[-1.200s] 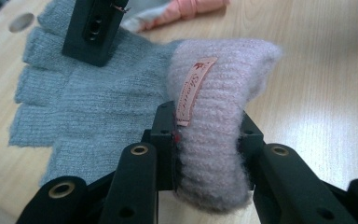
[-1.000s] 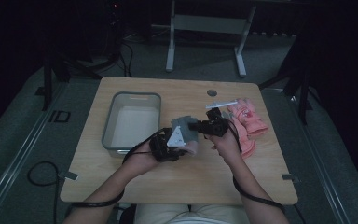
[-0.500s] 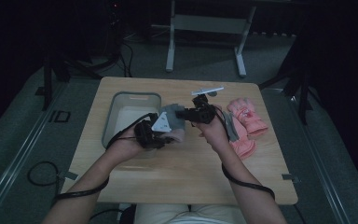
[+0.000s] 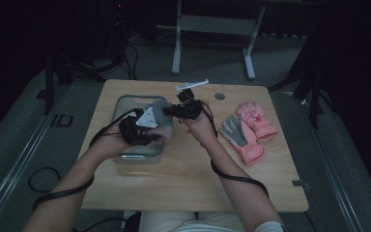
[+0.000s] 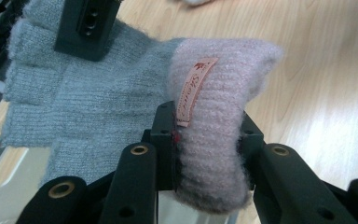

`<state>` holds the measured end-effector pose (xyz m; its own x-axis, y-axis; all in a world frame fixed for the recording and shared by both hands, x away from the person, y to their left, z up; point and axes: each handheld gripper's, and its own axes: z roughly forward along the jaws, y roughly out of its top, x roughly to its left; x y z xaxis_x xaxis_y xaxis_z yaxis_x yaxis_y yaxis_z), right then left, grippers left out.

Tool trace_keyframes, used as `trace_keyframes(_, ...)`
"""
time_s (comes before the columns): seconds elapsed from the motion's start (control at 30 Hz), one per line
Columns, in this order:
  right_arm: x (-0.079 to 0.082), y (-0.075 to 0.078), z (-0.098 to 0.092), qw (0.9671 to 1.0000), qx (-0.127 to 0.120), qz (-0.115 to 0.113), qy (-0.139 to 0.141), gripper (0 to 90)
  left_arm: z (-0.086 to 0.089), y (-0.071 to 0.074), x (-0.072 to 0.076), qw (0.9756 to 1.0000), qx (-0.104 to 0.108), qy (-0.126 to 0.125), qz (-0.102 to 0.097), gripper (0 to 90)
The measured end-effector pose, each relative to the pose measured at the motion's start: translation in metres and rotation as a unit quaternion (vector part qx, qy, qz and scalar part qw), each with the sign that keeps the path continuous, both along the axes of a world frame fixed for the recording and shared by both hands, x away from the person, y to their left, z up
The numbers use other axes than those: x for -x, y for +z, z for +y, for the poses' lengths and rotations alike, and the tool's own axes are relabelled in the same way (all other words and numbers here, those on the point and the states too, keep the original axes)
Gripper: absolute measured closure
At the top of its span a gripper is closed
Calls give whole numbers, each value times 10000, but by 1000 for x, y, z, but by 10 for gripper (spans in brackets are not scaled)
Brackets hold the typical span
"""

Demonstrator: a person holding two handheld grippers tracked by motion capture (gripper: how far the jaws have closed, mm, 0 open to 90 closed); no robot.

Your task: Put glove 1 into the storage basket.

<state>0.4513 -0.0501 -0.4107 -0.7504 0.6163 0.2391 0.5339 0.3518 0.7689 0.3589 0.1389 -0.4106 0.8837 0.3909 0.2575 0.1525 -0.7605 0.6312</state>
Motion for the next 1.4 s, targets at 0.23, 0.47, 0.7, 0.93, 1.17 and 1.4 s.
trace_keyframes(0.23,-11,-9,28,9999,7,91,87,750,30,-9,-9,9998,-183,-38,-12,685)
trace_keyframes(0.47,-23,-24,49,9999,45,137,80,750,46,-30,-24,9997,-234,-37,41,684)
trace_keyframes(0.7,-36,-45,60,9992,181,347,67,750,54,-51,-38,9991,-318,-65,259,684)
trace_keyframes(0.93,-43,-65,68,9974,461,552,53,750,53,-70,-47,9972,-553,-51,509,684)
trace_keyframes(1.17,-46,-77,75,9958,697,600,27,744,47,-82,-53,9931,-1072,-190,444,683)
trace_keyframes(1.4,-50,-82,77,9938,905,650,-50,717,44,-89,-64,9878,-1416,-450,457,681)
